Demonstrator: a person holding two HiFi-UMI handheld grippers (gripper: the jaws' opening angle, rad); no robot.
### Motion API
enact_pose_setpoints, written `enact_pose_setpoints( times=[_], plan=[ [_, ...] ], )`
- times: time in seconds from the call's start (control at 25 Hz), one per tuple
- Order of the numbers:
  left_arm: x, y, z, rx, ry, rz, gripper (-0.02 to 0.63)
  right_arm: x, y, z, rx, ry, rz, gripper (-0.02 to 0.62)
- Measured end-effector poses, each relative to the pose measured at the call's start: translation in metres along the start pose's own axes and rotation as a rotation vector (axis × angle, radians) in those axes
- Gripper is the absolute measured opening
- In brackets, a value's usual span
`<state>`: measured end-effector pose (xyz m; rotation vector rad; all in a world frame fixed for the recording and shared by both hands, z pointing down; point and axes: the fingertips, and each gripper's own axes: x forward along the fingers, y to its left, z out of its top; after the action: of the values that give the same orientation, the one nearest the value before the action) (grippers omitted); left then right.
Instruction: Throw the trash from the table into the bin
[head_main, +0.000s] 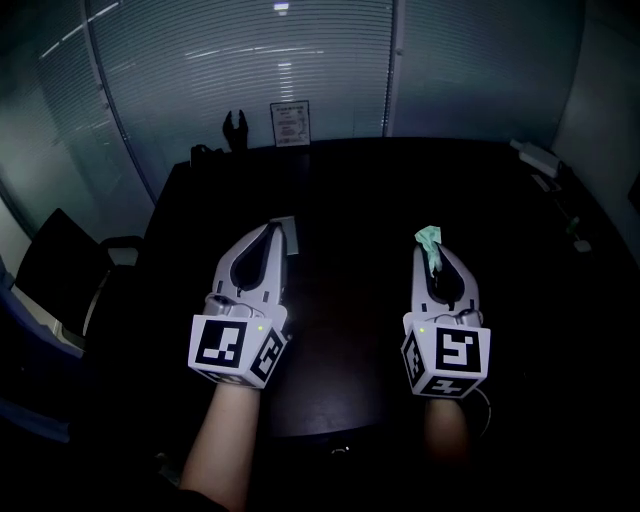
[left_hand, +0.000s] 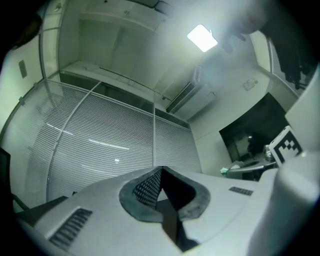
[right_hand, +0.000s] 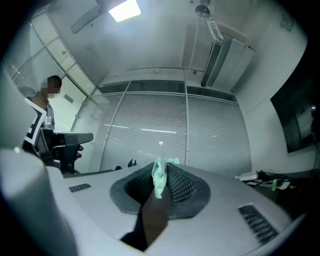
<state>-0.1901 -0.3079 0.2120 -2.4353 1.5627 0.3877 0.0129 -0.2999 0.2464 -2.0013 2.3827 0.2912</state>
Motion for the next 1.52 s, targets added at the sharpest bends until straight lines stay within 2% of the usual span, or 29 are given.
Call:
enact_pose_setpoints(
  times=[0.28, 0.48, 0.72, 0.88, 1.04, 1.2, 1.36, 1.52],
  plan=[
    [-0.043, -0.048, 0.005, -0.048, 0.012, -0.116, 0.000, -0.092, -0.017, 0.002, -0.036, 0.026, -0.127, 0.074],
    [-0.048, -0.097, 0.010, -0.091, 0.014, -0.193, 0.000, -0.153, -0.057, 0.005, -0.067, 0.061, -0.229, 0.074],
    [-0.037, -0.189, 0.016, -0.139, -0.001, -0.304, 0.000, -0.235, -0.139, 0.019, -0.084, 0.071, -0.380, 0.074],
    [-0.039, -0.273, 0.017, -0.157, -0.007, -0.375, 0.000, -0.299, -0.197, 0.018, -0.103, 0.076, -0.443, 0.074],
    [-0.045, -0.376, 0.014, -0.170, 0.006, -0.398, 0.000, -0.369, -0.270, 0.007, -0.105, 0.084, -0.460, 0.074],
    [-0.053, -0.466, 0.010, -0.182, 0.006, -0.385, 0.000, -0.425, -0.334, -0.011, -0.116, 0.109, -0.433, 0.074],
    [-0.061, -0.537, -0.001, -0.190, 0.027, -0.374, 0.000, -0.462, -0.391, -0.033, -0.091, 0.138, -0.417, 0.074],
    [-0.066, -0.574, -0.011, -0.170, 0.072, -0.386, 0.000, -0.475, -0.418, -0.056, -0.061, 0.172, -0.399, 0.074]
  ],
)
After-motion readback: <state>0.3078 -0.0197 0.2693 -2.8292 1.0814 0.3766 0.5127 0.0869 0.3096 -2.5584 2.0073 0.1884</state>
